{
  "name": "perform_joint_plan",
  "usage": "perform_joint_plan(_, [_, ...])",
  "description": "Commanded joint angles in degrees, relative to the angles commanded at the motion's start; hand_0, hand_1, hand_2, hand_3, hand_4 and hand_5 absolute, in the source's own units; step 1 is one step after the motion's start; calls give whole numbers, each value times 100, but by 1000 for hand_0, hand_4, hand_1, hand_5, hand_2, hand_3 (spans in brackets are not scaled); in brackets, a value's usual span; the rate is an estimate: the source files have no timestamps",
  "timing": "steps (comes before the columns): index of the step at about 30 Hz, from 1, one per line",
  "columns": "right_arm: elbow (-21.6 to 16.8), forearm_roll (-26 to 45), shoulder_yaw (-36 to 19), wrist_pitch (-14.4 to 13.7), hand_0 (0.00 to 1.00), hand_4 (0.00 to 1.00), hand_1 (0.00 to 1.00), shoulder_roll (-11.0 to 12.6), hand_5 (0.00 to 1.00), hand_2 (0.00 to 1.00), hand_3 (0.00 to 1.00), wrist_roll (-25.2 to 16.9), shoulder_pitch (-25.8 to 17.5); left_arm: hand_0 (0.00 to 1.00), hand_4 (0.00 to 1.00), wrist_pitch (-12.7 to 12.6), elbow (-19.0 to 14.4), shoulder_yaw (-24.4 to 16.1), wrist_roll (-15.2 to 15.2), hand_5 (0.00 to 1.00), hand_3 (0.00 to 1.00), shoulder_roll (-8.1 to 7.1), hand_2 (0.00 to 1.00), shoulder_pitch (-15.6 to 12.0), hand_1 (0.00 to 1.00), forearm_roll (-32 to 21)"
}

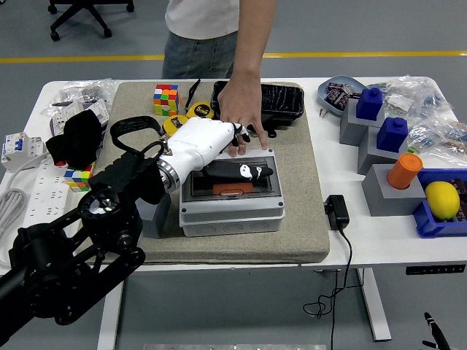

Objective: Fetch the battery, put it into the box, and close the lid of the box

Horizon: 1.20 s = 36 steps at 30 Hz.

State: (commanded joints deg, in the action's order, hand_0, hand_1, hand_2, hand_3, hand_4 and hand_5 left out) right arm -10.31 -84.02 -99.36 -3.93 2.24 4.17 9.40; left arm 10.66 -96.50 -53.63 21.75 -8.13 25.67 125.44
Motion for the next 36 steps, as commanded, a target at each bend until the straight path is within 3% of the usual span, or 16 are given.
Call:
perform_joint_plan(1, [0,-1,-4,1,853,998,746,-4,998,747,804,0,-4,759,998,-223,81,-197,-223,998,706,59,707,-93,700,-152])
perform_joint_plan(6, [0,3,-6,3,853,998,746,-17,998,747,804,-6,-6,759,998,-1394,435,-1078,-1415,998,706,193,707,-482,700,-1288])
perform_joint_plan(7, [0,-3,-18,4,857,998,745,-21,998,748,804,-8,-4,784,998,-1655,474,-1227,-1676,978,799,200,833,-554,837,-1540])
perform_joint_plan(10, [0,10,-44,1,857,998,745,-31,998,748,804,-23,2,784,998,-2371,549,-1641,-2421,978,799,236,833,-824,837,-2283])
perform_joint_plan(11, [0,18,-42,1,857,998,745,-32,998,748,804,-25,5,784,998,-2468,567,-1744,-2636,978,799,245,833,-899,837,-2495])
perform_joint_plan(12, [0,26,-37,1,857,998,745,-32,998,748,804,-25,6,784,998,-2481,579,-1815,-2846,978,799,253,833,-951,837,-2709])
perform_joint_plan(13, [0,37,-23,1,854,998,746,-30,998,748,804,-20,7,895,998,-2394,598,-1922,-3107,998,875,268,920,-1044,945,-2970])
perform_joint_plan(16, [0,59,9,-3,854,998,746,-21,998,748,804,-7,11,895,998,-2136,646,-2119,-3598,998,875,314,920,-1226,945,-3678])
perform_joint_plan(21, [0,92,56,-9,857,998,750,-11,998,748,804,-8,41,947,998,-1669,744,-2394,-3489,998,940,390,971,-1520,986,-4907])
perform_joint_plan(28, [0,219,220,3,865,998,757,-13,998,752,804,-18,77,950,998,-1309,919,-2644,-3160,998,942,387,972,-1889,991,-6522])
perform_joint_plan(30, [0,272,299,6,865,998,757,-7,998,752,804,-9,69,950,998,-1242,924,-2744,-3089,998,942,423,972,-1981,991,-6448])
perform_joint_plan(31, [0,304,341,8,864,998,758,-2,998,753,804,-7,64,882,998,-1221,923,-2777,-3069,998,876,438,890,-2014,916,-6406])
perform_joint_plan(36, [0,441,564,18,864,998,758,38,998,753,804,5,44,882,998,-1197,929,-2826,-2991,998,876,451,890,-2117,916,-6147])
